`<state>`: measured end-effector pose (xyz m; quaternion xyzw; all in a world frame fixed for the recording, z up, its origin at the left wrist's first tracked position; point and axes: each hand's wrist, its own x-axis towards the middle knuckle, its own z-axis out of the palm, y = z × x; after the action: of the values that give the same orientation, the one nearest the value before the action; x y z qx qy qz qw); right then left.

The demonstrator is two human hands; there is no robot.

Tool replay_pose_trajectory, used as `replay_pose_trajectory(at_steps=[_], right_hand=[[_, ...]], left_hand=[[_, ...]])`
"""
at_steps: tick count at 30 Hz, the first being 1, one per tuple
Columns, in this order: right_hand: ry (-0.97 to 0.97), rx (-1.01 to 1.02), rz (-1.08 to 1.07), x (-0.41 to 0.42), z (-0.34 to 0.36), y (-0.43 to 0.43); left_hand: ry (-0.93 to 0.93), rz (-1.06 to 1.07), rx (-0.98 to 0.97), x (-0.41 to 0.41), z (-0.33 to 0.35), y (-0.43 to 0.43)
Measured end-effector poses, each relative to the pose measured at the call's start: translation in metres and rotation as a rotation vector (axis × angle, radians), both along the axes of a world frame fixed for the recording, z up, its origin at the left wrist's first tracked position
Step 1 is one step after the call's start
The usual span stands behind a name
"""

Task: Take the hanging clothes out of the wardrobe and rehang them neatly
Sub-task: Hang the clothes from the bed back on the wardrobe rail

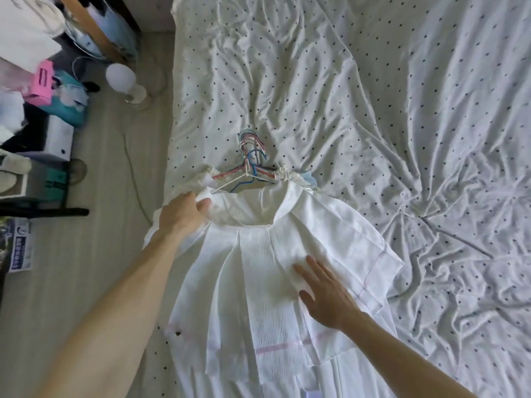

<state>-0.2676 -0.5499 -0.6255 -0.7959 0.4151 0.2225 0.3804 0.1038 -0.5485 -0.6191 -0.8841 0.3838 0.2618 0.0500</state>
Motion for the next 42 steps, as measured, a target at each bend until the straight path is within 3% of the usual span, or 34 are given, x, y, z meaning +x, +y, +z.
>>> replay_pose_trajectory(at_steps=[6,15,20,24,27,31,38,42], right_hand=[[-0.069,0.083,-0.361,-0.007,0.053,0.000],[-0.646,0.210,-0.884,-0.059,0.214,0.030],[-0.860,0.080,-1.048,-0.139,0.308,0.006],[-0.955,-0.104,-1.145,-0.250,0.361,0.000],[-0.942,-0.278,-1.199,-0.348,0.385,0.009],[-0.850,-0.417,-1.292,-0.477,0.400,0.029],[-0.472,-0.631,-1.337,-0.652,0.418,0.114],[-0.206,-0.720,-1.334,-0.719,0.426,0.167]], left_hand=[[0.114,0.137,-0.169,-0.049,0.070,0.038],[0.044,0.114,-0.419,-0.230,0.211,0.092],[0.085,-0.024,-0.542,-0.359,0.271,0.083],[0.244,-0.118,-0.667,-0.476,0.307,0.069],[0.482,-0.404,-0.547,-0.564,0.325,0.060],[0.638,-0.782,-0.373,-0.663,0.353,0.047],[0.653,-1.128,-0.587,-0.820,0.444,0.018],[0.763,-1.371,-0.560,-0.924,0.479,0.035]])
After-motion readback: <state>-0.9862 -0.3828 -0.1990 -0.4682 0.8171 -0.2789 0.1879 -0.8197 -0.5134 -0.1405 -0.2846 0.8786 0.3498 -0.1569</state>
